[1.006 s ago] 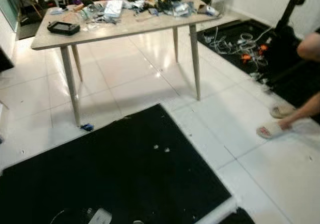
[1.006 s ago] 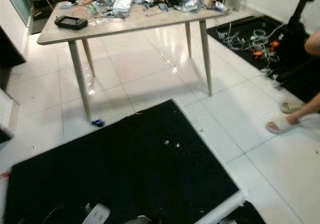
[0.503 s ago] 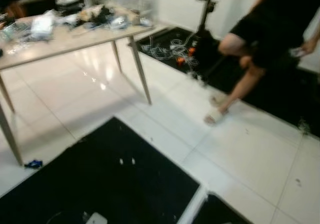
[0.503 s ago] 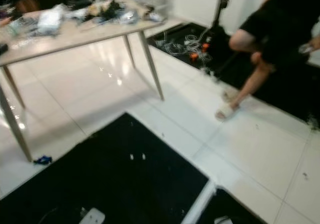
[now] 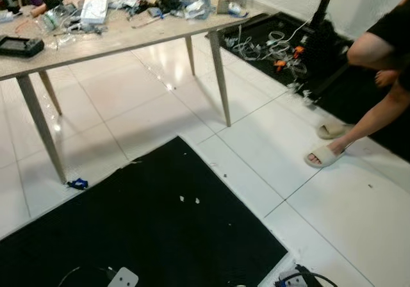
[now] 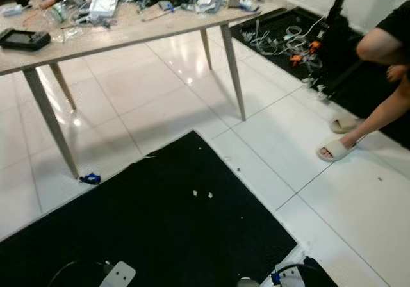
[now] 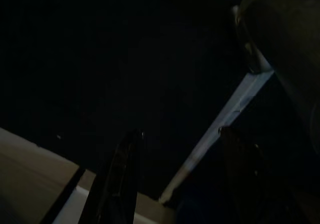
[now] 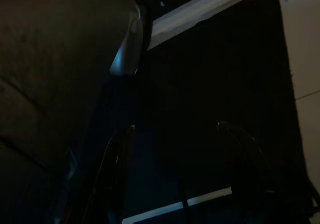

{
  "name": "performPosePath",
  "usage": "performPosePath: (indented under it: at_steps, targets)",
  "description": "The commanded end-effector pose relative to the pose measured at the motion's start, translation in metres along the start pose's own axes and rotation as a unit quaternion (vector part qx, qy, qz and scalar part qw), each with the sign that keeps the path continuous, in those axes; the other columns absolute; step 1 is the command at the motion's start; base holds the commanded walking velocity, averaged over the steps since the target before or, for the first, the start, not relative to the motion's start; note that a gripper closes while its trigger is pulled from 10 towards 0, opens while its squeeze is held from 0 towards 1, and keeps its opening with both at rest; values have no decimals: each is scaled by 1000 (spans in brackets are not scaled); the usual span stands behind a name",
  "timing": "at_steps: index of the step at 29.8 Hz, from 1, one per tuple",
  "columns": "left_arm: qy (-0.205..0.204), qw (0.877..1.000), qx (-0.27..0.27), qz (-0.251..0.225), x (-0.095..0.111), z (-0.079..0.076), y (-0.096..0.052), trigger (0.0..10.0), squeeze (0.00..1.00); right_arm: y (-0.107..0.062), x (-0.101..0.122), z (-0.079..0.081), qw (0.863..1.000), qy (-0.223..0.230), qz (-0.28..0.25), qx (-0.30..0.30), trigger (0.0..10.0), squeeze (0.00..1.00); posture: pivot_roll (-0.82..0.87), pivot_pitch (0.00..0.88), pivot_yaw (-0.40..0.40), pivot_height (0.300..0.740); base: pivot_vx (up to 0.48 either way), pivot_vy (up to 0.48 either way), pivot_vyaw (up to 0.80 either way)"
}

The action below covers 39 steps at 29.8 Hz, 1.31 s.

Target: Picking trash to rubbish bin

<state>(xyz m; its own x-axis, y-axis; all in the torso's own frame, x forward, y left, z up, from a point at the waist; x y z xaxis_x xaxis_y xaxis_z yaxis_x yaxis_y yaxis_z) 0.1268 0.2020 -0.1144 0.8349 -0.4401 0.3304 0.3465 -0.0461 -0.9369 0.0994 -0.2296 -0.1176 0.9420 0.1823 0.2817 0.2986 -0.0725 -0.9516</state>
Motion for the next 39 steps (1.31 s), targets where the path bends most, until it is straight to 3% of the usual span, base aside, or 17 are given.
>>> performPosePath:
  at_steps: [1,8,39]
  targets:
    - [-1,1000,0,9,-7,1,-1,10000,0,-1,-15,4,1000,6,22,5,10000,0,-26,106,73,740,0,0,0]
    - [6,1000,-6,9,-7,1,-1,10000,0,-1,-14,5,1000,7,21,8,10000,0,-22,108,75,740,0,0,0]
    - [13,1000,-17,5,-3,-4,0,10000,0,-1,-10,2,1000,5,15,4,10000,0,-38,99,72,740,352,0,0]
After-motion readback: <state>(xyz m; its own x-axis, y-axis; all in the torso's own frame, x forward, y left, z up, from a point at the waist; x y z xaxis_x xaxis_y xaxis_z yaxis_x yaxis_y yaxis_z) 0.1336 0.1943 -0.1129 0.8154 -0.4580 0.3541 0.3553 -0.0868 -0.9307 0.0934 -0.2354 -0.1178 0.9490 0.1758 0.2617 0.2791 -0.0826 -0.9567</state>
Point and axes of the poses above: a point about 5 cm out from each wrist's last joint towards the gripper, its own y axis pointing out of the wrist towards the gripper, its own x axis along the axis of the wrist's last joint, z = x × y, the point moved 1 cm from there along y, pointing out of the wrist towards the gripper
